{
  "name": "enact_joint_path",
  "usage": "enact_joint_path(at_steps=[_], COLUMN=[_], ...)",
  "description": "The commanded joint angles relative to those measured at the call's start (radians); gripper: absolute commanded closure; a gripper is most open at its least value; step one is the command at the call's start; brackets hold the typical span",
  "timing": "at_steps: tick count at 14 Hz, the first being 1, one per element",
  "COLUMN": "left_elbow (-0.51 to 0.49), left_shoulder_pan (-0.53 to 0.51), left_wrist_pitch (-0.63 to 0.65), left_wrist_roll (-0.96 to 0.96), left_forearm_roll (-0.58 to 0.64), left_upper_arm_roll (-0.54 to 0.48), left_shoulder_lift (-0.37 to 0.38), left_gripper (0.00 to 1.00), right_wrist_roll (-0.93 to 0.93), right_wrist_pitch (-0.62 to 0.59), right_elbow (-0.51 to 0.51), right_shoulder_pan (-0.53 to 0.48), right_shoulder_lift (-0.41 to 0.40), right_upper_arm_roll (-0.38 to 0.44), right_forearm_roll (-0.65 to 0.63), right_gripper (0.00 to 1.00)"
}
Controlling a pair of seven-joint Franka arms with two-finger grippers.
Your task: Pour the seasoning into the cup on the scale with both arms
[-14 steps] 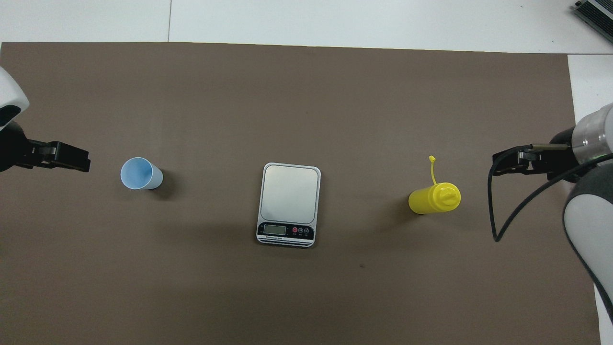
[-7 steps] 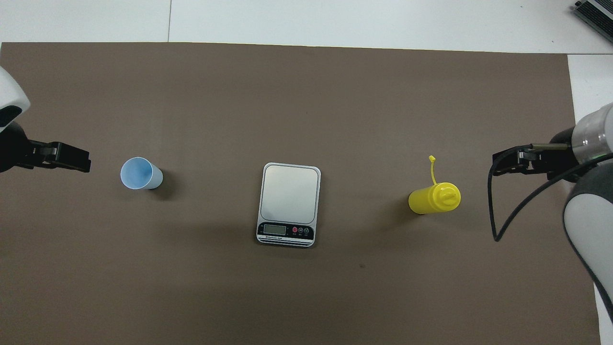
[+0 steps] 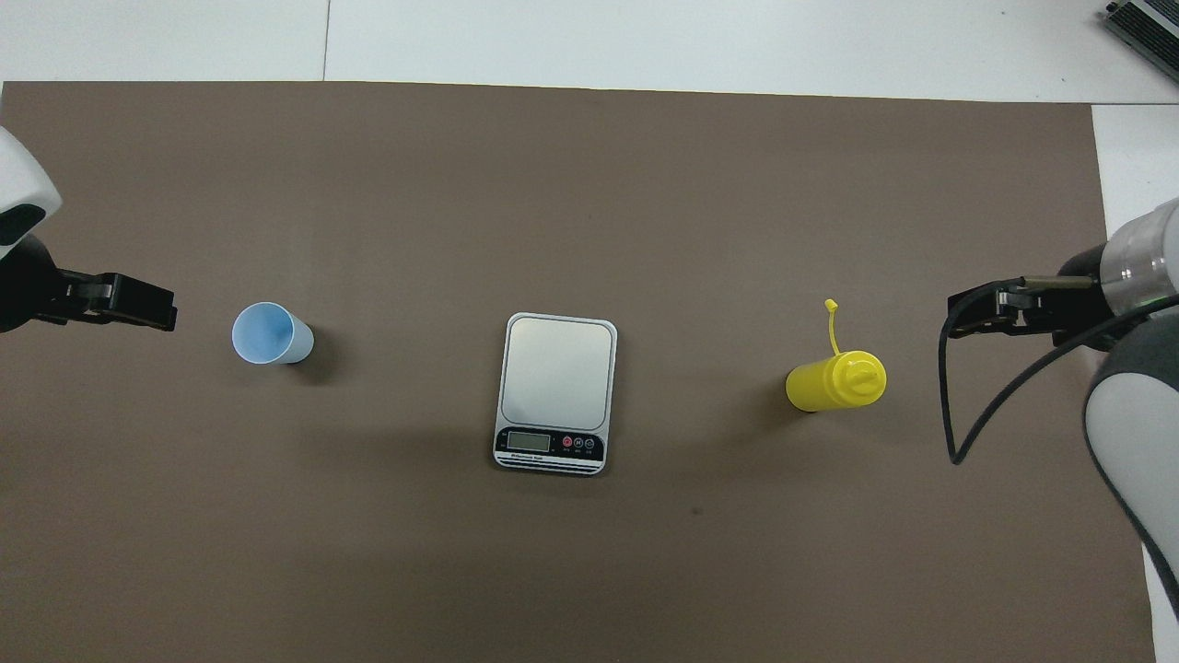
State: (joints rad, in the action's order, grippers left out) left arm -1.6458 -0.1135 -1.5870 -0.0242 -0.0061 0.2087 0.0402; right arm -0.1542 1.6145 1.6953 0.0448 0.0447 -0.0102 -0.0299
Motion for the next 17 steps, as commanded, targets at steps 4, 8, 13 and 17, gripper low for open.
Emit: enact_joint_path(at_steps=[4,8,13,17], left_elbow=[-0.069,-0.071,-0.068,-0.069], left_shoulder_pan=[0.006,0.005,-0.006,-0.006], left_wrist_pitch=[-0.047,-0.047,-0.045,-0.048], left_wrist_roll=[0.01,0.01,0.009,0.009], left_forearm_roll=[-0.009,-0.009,-0.011,-0.011], left_upper_arm_roll=[-0.006,-0.006,-0.006,-0.008], left_shoulder_lift=[0.046,0.047,0.046,0.047], left_gripper=[0.0,0.0,0.0,0.0], right_wrist_roll=[-0.015,-0.015,-0.015,-0.015], right_wrist_pitch=[-0.002,-0.002,-0.002,-0.002], right_elbow=[0.004,0.004,0.004,0.004], right_shoulder_pan=[-0.009,-0.009,-0.009,-0.009], right_shoulder_lift=[0.003,0.003,0.003,0.003], right_upper_arm_roll=[-0.005,-0.004,-0.004,-0.004], right_forearm_roll=[-0.001,-0.001,-0.001,-0.001], right_gripper=[0.0,0.0,0.0,0.0])
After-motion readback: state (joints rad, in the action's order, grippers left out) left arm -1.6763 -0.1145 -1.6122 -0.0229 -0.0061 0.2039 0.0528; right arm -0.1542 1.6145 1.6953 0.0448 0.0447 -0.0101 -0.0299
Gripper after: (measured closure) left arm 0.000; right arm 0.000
